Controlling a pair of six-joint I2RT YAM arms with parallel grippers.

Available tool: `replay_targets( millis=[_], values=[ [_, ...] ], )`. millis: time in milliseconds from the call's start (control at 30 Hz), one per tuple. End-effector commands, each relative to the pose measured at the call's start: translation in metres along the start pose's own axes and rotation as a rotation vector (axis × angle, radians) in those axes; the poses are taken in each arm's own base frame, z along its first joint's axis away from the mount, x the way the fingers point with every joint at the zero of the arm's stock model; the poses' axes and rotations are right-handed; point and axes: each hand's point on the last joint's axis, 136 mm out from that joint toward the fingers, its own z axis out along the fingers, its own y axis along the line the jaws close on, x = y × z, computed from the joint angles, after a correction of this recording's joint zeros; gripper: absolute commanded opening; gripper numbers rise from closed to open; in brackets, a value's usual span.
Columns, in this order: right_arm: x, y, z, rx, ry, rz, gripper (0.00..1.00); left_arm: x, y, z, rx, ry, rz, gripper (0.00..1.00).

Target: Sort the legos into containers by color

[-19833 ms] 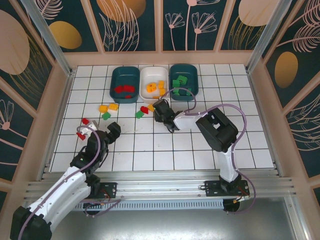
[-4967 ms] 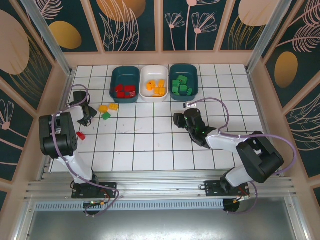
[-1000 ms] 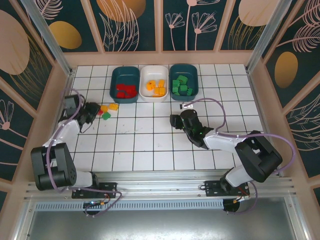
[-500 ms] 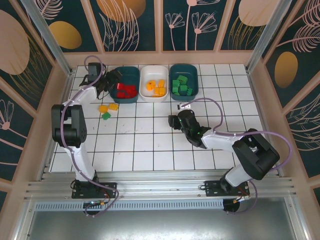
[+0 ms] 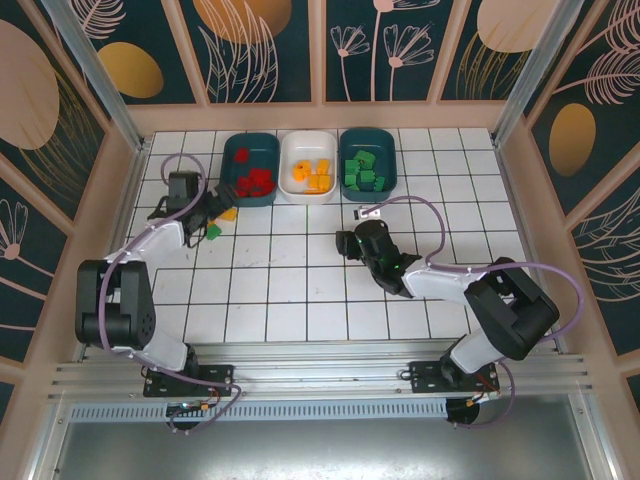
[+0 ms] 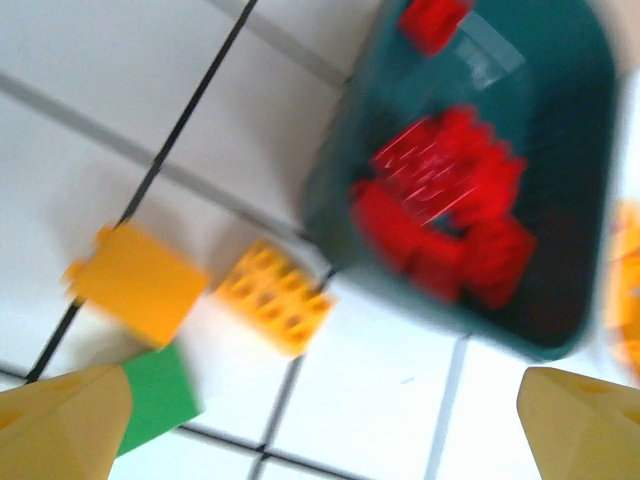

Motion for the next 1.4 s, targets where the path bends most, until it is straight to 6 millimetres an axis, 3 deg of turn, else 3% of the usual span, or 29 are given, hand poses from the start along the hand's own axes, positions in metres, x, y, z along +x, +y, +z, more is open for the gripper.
replay_targets(
  millis=[0,433,567,733,1000,1233,1367],
  values=[
    [-0.013,0.009,-0.003,-0.01,-0.035,-0.003,0.62,0.007,0.023,0.012,-0.084,-0.025,0.072,0.99],
    [-0.009,0.005,0.002,0.03,-0.031,-0.035,0.63,0.006,0.024,0.04,-0.076,-0.029,0.149,0.99],
    [-0.011,0.005,0.001,0.027,-0.039,-0.034,0.63,0.024,0.025,0.053,-0.039,0.024,0.134,0.99],
    [-0.011,0.005,0.001,0.03,-0.038,-0.035,0.63,0.048,0.016,0.043,0.03,0.085,0.092,0.95],
    [-0.011,0.006,0.002,0.031,-0.037,-0.038,0.63,0.073,-0.023,0.004,0.184,0.121,0.088,0.93],
    [-0.011,0.005,0.001,0.035,-0.037,-0.04,0.63,0.063,0.01,0.002,-0.032,0.085,0.1,0.93],
    [-0.011,0.005,0.001,0.032,-0.037,-0.041,0.63,0.062,0.025,0.013,-0.136,0.101,0.087,0.84]
  ],
)
